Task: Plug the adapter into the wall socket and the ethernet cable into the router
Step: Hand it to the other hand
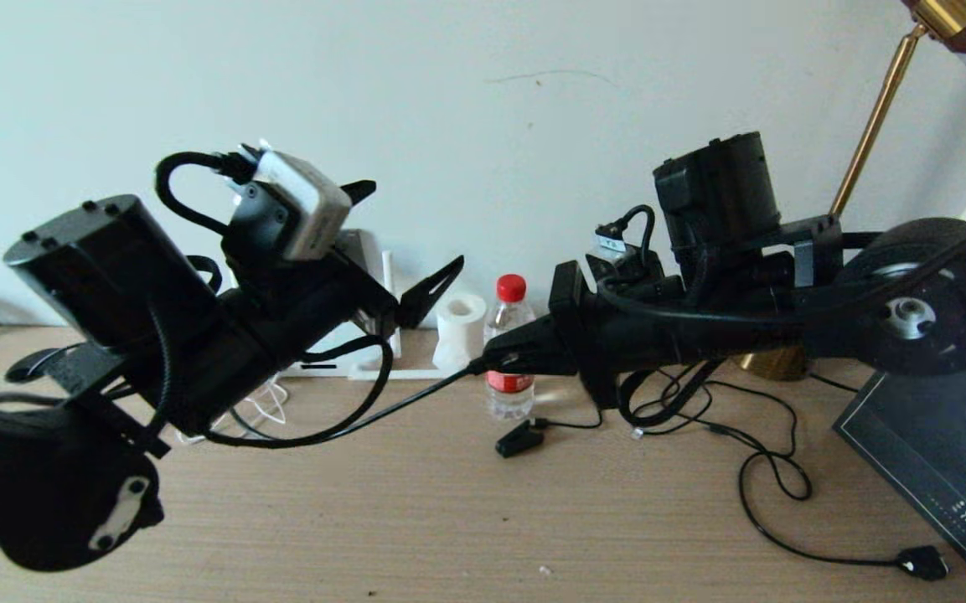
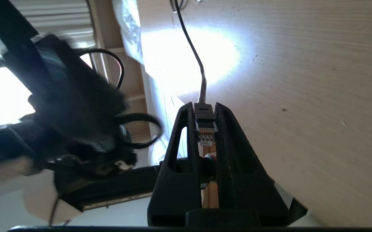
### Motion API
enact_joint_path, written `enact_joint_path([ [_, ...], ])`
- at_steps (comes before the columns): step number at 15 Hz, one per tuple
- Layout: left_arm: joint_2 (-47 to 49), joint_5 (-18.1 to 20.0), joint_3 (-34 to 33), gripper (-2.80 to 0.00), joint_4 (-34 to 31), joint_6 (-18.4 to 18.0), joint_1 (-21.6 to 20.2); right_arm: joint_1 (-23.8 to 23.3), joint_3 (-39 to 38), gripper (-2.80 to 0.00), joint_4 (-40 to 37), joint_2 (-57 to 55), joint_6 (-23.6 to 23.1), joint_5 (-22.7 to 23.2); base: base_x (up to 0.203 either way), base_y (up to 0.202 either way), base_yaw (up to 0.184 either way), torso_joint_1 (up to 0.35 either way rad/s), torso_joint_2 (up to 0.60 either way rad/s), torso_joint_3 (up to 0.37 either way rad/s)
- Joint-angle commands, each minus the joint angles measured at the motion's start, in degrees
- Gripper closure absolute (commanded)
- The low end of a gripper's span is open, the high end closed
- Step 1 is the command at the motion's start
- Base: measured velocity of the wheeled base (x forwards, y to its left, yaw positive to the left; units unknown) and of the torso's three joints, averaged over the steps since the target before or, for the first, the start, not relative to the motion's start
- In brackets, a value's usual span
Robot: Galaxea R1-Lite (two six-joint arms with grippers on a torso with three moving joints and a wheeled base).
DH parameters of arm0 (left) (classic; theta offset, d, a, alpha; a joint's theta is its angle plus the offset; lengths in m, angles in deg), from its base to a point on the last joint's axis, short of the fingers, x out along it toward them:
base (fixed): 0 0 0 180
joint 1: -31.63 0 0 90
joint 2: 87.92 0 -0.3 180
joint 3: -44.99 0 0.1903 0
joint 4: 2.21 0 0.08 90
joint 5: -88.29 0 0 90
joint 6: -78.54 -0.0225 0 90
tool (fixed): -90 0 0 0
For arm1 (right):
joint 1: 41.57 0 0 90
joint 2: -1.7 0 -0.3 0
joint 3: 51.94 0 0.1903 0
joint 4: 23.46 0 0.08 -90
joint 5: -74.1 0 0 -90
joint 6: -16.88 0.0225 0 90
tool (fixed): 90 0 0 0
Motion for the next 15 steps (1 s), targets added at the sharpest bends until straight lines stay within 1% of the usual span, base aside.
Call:
enact_joint_path([
  [1,1.7,2.5,-0.2,-2.80,0.4,-4.2,0.1,-0.6,5.3,0.00,-6.8,-1.1,0.5,0.3,0.000,0.000,0.000,0.000,0.00,0.000],
  [2,1.7,3.0,0.0,-2.80,0.4,-4.6,0.2,-1.8,6.3,0.00,-8.0,-1.1,0.6,0.6,0.000,0.000,0.000,0.000,0.00,0.000],
  [3,1.8,3.8,0.3,-2.80,0.4,-5.7,0.2,-3.1,6.9,0.00,-8.3,-1.1,0.9,2.6,0.000,0.000,0.000,0.000,0.00,0.000],
  [4,1.9,4.6,0.8,-2.80,0.4,-6.7,0.2,-4.6,7.7,0.00,-8.4,-1.1,2.4,4.8,0.000,0.000,0.000,0.000,0.00,0.000],
  [6,1.2,5.1,1.2,-2.80,0.5,-7.4,0.1,-7.6,9.6,0.00,-8.4,-1.1,5.9,9.6,0.000,0.000,0.000,0.000,0.00,0.000],
  [7,0.5,5.4,1.3,-2.80,0.7,-7.5,0.0,-8.6,10.3,0.00,-8.3,-1.2,6.5,11.1,0.000,0.000,0.000,0.000,0.00,0.000],
  [8,-0.2,6.0,1.4,-2.80,0.9,-7.7,0.0,-8.9,10.6,0.00,-8.4,-1.2,6.6,11.4,0.000,0.000,0.000,0.000,0.00,0.000],
  [10,-1.6,8.8,0.8,-2.80,0.9,-9.8,-0.3,-9.4,11.2,0.00,-8.4,-1.2,6.7,11.5,0.000,0.000,0.000,0.000,0.00,0.000],
  [11,-2.2,10.1,0.0,-2.80,0.9,-10.2,-0.3,-9.5,11.4,0.00,-8.5,-1.2,6.8,11.5,0.000,0.000,0.000,0.000,0.00,0.000],
  [13,-2.7,13.4,-1.6,-2.80,0.9,-12.4,-0.4,-10.4,13.6,0.00,-10.1,-1.8,8.2,12.2,0.000,0.000,0.000,0.000,0.00,0.000],
  [15,-2.0,16.9,-2.5,-2.80,0.8,-16.5,-0.7,-12.6,14.9,0.00,-10.9,-1.9,10.5,17.0,0.000,0.000,0.000,0.000,0.00,0.000],
])
